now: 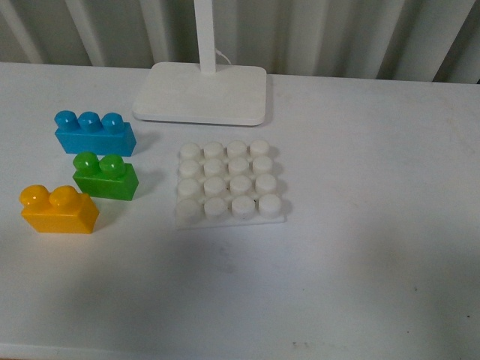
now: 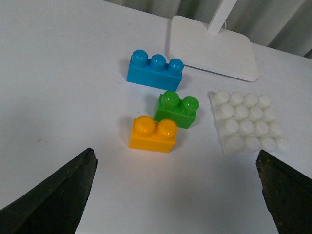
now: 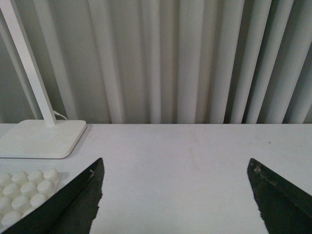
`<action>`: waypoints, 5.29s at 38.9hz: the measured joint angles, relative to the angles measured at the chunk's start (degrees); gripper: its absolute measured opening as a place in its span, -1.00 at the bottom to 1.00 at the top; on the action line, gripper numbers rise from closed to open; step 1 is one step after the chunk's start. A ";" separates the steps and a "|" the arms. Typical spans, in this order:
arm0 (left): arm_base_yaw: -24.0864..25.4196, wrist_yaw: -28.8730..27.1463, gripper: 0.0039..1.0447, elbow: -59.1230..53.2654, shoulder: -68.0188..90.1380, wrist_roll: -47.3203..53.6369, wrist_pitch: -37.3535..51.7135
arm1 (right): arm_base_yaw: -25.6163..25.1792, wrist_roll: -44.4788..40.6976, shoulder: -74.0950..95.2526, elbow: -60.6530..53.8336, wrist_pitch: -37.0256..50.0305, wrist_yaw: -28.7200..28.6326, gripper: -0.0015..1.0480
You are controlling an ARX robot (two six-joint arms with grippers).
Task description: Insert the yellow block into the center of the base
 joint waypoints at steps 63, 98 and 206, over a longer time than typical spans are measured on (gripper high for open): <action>-2.75 -0.55 0.88 11.85 75.78 11.61 51.15 | 0.00 0.02 0.00 0.00 0.00 0.02 0.82; -2.08 -1.70 0.88 17.05 83.14 12.85 50.62 | 0.00 0.02 0.00 0.00 0.00 0.00 0.82; -34.99 -25.14 0.25 45.00 88.72 -13.70 24.17 | 0.00 0.02 0.00 0.00 0.00 0.00 0.82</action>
